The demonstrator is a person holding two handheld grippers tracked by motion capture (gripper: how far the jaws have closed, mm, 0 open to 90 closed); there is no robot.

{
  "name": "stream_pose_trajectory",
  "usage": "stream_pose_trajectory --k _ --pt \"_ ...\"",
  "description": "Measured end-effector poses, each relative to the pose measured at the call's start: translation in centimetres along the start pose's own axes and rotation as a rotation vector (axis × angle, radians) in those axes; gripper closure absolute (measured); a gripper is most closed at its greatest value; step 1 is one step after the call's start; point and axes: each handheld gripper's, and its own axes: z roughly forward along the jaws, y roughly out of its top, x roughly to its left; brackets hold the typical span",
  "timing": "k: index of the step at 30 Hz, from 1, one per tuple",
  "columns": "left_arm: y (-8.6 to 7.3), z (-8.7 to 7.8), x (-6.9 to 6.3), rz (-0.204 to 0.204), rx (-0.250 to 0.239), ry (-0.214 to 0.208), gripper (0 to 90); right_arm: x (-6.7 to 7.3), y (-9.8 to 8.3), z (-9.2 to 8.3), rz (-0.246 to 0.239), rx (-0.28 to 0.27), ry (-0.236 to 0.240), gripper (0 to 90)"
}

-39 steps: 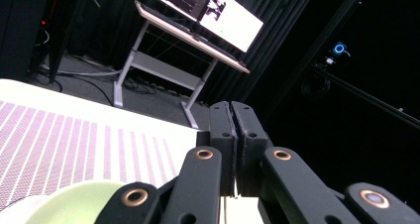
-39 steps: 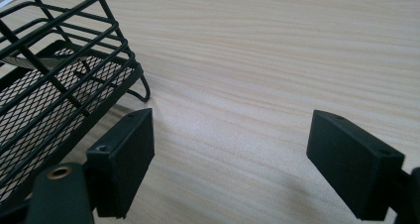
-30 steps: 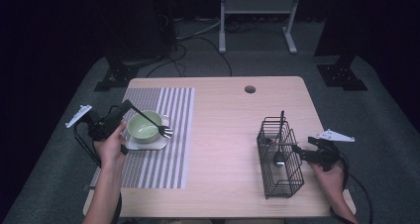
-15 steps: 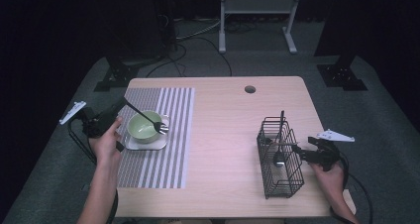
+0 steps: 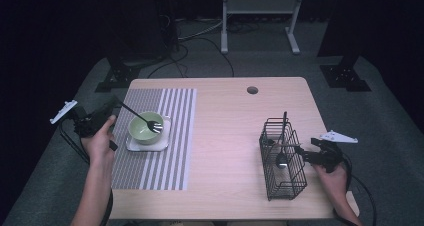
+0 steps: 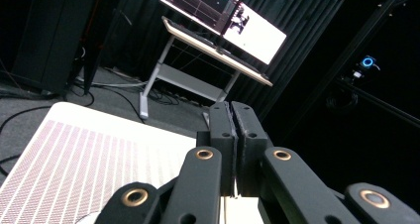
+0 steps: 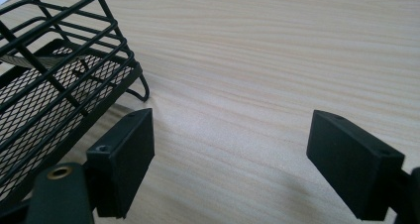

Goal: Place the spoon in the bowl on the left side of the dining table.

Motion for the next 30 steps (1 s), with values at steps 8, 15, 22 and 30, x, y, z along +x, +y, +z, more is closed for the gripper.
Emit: stream_pose_trajectory --k 8,15,22,30 --pt "0.5 -0.3 0.7 -0.006 -0.01 0.02 88.9 0.0 0.0 0.0 -0.002 0.001 -0.001 17.5" --pt "0.8 -0.6 1.3 -0.01 -0.015 0.041 88.9 0.0 0.0 0.0 -0.003 0.001 -0.001 17.5" --pt "0.9 -0.8 2.0 -0.02 -0.023 0.064 88.9 0.0 0.0 0.0 -0.003 0.003 -0.002 17.5" --pt "0.6 -0.9 3.0 -0.029 -0.021 0.091 88.9 0.0 0.0 0.1 -0.003 0.004 -0.002 17.5"
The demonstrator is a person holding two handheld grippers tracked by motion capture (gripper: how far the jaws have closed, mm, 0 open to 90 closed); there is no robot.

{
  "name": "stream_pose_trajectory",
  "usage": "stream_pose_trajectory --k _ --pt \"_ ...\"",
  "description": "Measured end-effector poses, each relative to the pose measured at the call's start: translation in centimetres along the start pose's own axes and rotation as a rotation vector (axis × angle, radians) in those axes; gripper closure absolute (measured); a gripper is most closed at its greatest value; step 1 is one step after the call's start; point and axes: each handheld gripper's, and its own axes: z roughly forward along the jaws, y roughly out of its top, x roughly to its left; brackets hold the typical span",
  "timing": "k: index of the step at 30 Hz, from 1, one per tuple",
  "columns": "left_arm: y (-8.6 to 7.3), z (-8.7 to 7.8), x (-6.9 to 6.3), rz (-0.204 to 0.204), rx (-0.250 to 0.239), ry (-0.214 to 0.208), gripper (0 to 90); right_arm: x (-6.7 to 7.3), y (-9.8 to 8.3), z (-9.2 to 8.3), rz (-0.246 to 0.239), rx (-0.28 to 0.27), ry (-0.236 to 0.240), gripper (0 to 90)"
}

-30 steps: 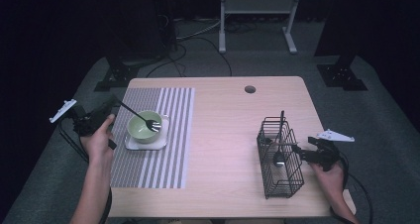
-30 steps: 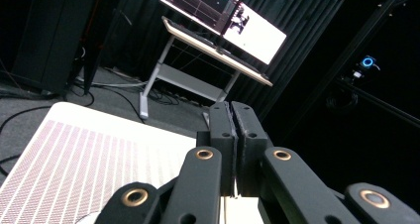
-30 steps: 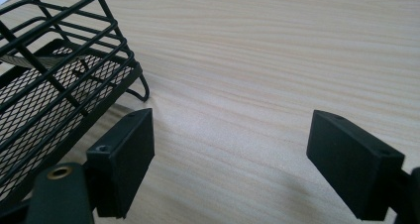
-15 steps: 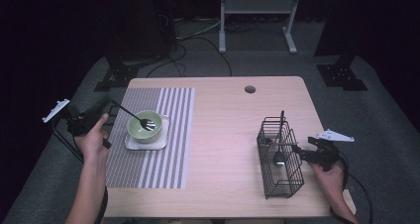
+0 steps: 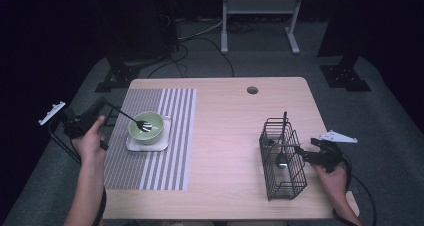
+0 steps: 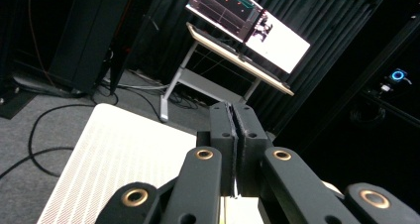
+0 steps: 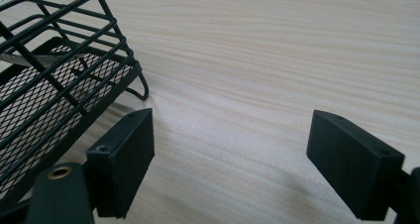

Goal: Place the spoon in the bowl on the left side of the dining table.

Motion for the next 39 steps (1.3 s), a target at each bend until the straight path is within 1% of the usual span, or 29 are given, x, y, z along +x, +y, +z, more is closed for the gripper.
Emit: stream_pose_trajectory --k 6,13,25,39 --pt "-0.2 0.0 0.7 -0.012 -0.002 0.018 88.8 0.0 0.0 0.0 -0.001 0.001 -0.001 17.5" --pt "-0.4 -0.1 1.1 -0.018 -0.002 0.034 88.8 0.0 0.0 0.0 0.0 0.001 -0.001 17.5" --pt "-1.1 0.1 1.8 -0.029 -0.002 0.063 88.8 0.0 0.0 0.0 0.0 0.001 -0.001 17.5" --pt "-2.1 0.3 2.9 -0.046 0.012 0.104 88.8 0.0 0.0 0.0 -0.003 0.002 -0.003 17.5"
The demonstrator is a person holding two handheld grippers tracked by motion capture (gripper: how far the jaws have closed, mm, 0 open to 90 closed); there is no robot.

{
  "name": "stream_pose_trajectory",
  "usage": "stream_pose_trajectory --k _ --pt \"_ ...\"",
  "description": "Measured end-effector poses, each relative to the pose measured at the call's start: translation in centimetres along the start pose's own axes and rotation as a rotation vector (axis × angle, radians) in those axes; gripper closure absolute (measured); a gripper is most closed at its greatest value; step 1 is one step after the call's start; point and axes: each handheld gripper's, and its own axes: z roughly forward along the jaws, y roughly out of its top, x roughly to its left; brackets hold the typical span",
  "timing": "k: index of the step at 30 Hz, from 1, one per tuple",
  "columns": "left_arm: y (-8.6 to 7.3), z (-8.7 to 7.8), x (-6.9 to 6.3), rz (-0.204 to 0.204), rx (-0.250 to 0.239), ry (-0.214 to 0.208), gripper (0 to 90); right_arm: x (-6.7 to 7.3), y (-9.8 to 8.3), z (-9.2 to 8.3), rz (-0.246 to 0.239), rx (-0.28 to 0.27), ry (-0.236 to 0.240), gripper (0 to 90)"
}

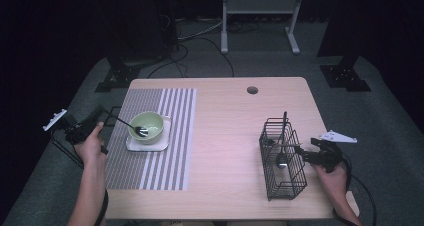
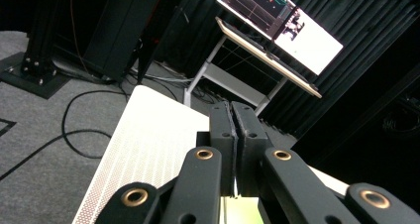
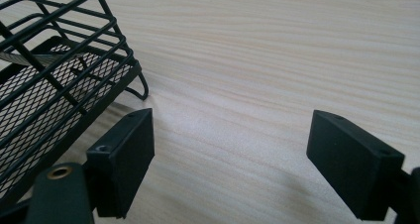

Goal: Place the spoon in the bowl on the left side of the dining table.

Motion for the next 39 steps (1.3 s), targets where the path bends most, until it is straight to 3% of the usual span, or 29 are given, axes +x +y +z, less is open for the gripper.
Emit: stream_pose_trajectory --k 16,30,39 --pt "-1.0 0.4 0.7 -0.016 0.009 0.022 88.6 0.0 0.0 0.0 -0.001 0.0 -0.001 17.5" --pt "-2.0 1.0 0.9 -0.03 0.03 0.013 88.6 0.0 0.0 0.0 -0.001 -0.001 0.0 17.5" --pt "-2.5 1.3 1.1 -0.04 0.048 0.014 83.3 0.0 0.0 0.0 0.002 -0.002 0.003 17.5"
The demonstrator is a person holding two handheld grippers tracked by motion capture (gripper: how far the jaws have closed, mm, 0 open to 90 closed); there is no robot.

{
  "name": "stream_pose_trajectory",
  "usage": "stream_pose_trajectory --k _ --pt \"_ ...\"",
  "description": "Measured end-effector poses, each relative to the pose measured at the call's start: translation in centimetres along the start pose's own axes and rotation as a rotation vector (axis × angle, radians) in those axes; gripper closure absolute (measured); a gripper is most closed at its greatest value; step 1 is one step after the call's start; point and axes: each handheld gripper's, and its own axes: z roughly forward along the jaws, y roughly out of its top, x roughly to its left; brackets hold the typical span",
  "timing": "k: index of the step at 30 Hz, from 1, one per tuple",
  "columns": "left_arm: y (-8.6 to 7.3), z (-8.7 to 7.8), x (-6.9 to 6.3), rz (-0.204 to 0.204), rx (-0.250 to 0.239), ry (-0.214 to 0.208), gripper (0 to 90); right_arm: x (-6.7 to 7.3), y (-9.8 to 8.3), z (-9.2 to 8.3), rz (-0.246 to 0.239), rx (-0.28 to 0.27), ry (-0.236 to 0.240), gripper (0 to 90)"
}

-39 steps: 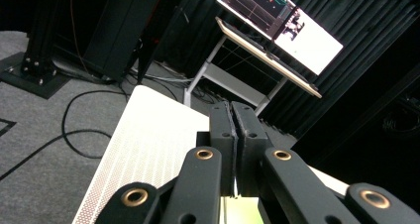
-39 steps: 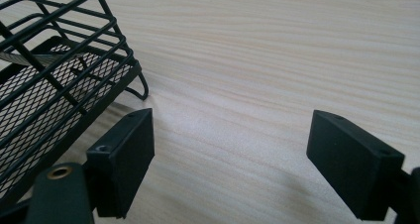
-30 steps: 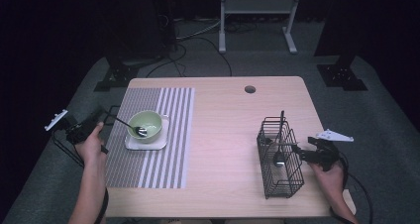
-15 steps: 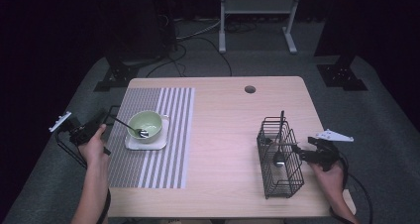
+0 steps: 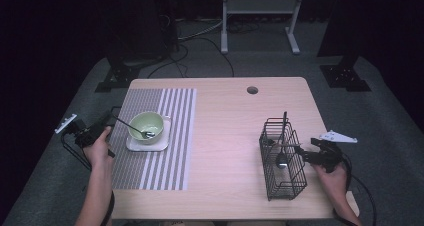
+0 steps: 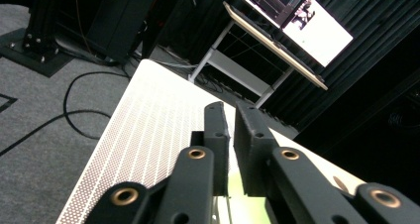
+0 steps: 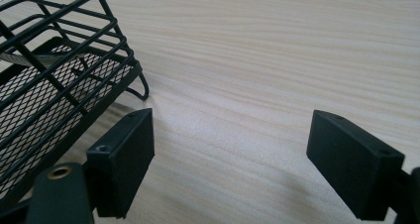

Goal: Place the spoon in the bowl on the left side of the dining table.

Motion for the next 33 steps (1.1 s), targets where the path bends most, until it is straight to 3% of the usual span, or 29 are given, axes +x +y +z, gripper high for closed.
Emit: stream_pose_trajectory --k 17,26,33 --pt "-1.6 0.2 0.8 -0.012 0.045 -0.018 69.5 0.0 0.0 0.0 0.001 0.002 0.007 17.5" --pt "-2.5 -0.3 1.2 -0.018 0.068 -0.004 52.7 0.0 0.0 0.0 -0.004 0.0 0.001 17.5" --pt "-2.8 -0.8 0.9 0.024 0.09 0.004 45.7 0.0 0.0 0.0 0.001 0.001 -0.001 17.5"
